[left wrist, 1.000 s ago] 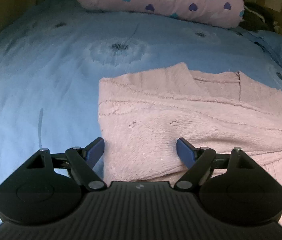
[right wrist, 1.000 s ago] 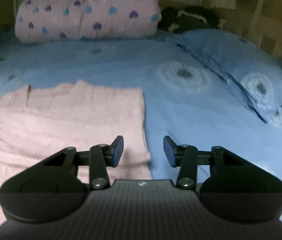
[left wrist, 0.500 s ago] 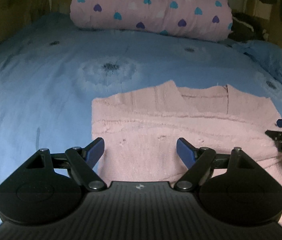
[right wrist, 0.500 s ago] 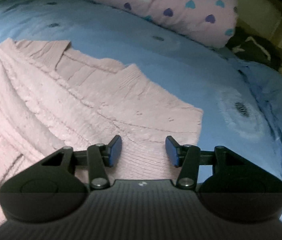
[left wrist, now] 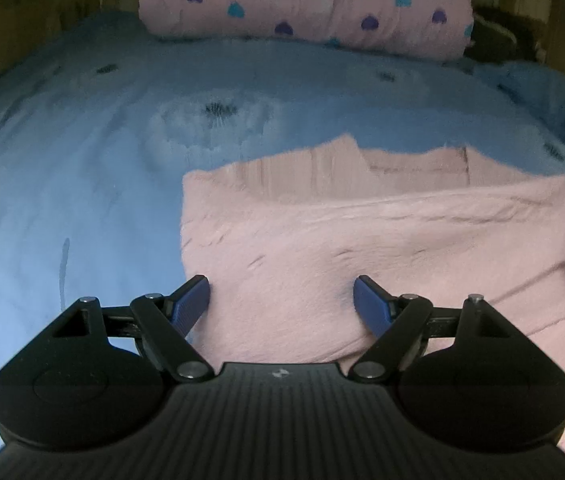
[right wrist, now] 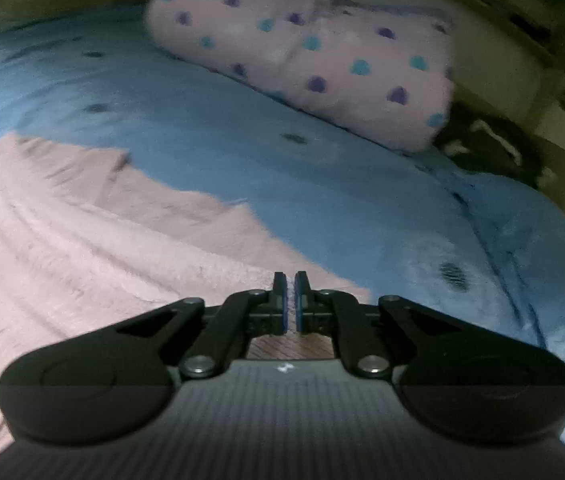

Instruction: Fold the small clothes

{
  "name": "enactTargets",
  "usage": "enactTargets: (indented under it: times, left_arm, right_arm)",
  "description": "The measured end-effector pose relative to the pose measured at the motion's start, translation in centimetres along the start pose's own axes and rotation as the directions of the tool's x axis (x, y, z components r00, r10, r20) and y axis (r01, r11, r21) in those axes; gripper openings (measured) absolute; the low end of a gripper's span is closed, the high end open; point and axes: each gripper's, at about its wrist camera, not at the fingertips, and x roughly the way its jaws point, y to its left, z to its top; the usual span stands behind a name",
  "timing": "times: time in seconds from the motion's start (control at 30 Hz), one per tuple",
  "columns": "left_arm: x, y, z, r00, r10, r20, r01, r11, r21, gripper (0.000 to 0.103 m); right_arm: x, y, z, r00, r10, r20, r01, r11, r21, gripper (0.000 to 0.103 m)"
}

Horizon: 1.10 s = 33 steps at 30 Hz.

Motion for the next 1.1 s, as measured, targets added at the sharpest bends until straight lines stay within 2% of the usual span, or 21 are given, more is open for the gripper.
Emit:
enactTargets:
  times: [0.1,0.2,0.3,0.4,0.43,0.47,0.53,0.57,0.67,0.77,0.83,1.0,1.03,1.07,1.1]
  left_arm:
    - [0.6,-0.4,-0.2,1.0,0.01,-0.015,-0.009,1.0,0.023,0.084]
    - [0.9,-0.7,-0.2,1.0,0.022,-0.012,-0.022,0.999,0.042,0.086]
    - [0.8,-0.5,0.0,1.0,0.005,-0.006,-0.005,1.0,0.027,0.086]
    - [0.4,-0.4,0.2,1.0,-0.013,0.013,0.013,1.0,0.017,0.086]
    - [0.2,-0.5,0.3,1.0,-0.018,0.022,0.018,1.0,0.014,0.086]
    - [0.1,-0.5,0.4,0.999,-0.023,0.031,0.023,1.0,0.012,0.086]
    - [-0.2,-0.5,0.6,0.999,-0.025,0.047,0.025,1.0,0.007,0.086]
    - [-0.3,-0.4,0.6,0.998,-0.025,0.052,0.025,1.0,0.004,0.086]
    - [-0.3,-0.4,0.8,0.998,-0.02,0.058,0.02,1.0,-0.014,0.086]
    - [-0.2,-0.2,0.9,0.998,-0.015,0.053,0.017,0.999,-0.03,0.086]
    - [-0.2,-0.1,0.9,0.999,-0.013,0.051,0.015,0.999,-0.037,0.086]
    - [-0.3,0.0,1.0,0.999,-0.012,0.049,0.015,0.999,-0.049,0.086]
    - [-0.3,0.0,1.1,0.999,-0.014,0.049,0.016,0.998,-0.055,0.086]
    - [-0.3,0.0,1.1,0.999,-0.016,0.052,0.019,0.998,-0.06,0.086]
    - [-0.4,0.1,1.1,0.998,-0.022,0.057,0.026,0.998,-0.063,0.086]
  right_arm:
    - [2.6,-0.3,-0.3,0.997,-0.057,-0.046,0.056,0.998,-0.015,0.006]
    - [5.4,0.2,-1.7,0.992,-0.027,-0.125,0.027,1.0,0.003,0.008]
    - [6.1,1.5,-2.8,0.993,-0.074,-0.087,0.072,0.997,-0.031,0.009]
    - [5.3,2.2,-2.3,0.991,-0.103,-0.082,0.097,0.993,-0.073,0.011]
    - [4.7,2.2,-2.2,0.992,-0.099,-0.076,0.093,0.993,-0.075,0.022]
    - [3.7,2.1,-1.9,0.995,-0.084,-0.059,0.081,0.995,-0.056,0.039]
    - [1.8,1.6,-1.7,0.999,-0.046,-0.021,0.046,0.999,0.0,0.06]
    - [0.6,1.3,-1.8,1.0,-0.021,-0.001,0.021,0.999,0.027,0.061]
    - [-2.0,1.5,-2.6,0.995,0.096,0.034,-0.097,0.995,0.016,0.061]
    - [-3.0,2.4,-3.3,0.983,0.182,0.011,-0.181,0.983,-0.033,0.061]
    - [-3.0,3.1,-3.5,0.978,0.208,0.007,-0.207,0.976,-0.06,0.061]
    - [-1.1,4.8,-3.9,0.976,0.21,-0.052,-0.215,0.966,-0.141,0.059]
    - [-0.7,4.9,-4.0,0.975,0.214,-0.054,-0.22,0.965,-0.144,0.055]
    - [-0.4,4.9,-3.9,0.97,0.235,-0.053,-0.241,0.96,-0.143,0.028]
    - [-0.3,4.9,-3.8,0.967,0.248,-0.059,-0.254,0.956,-0.149,0.011]
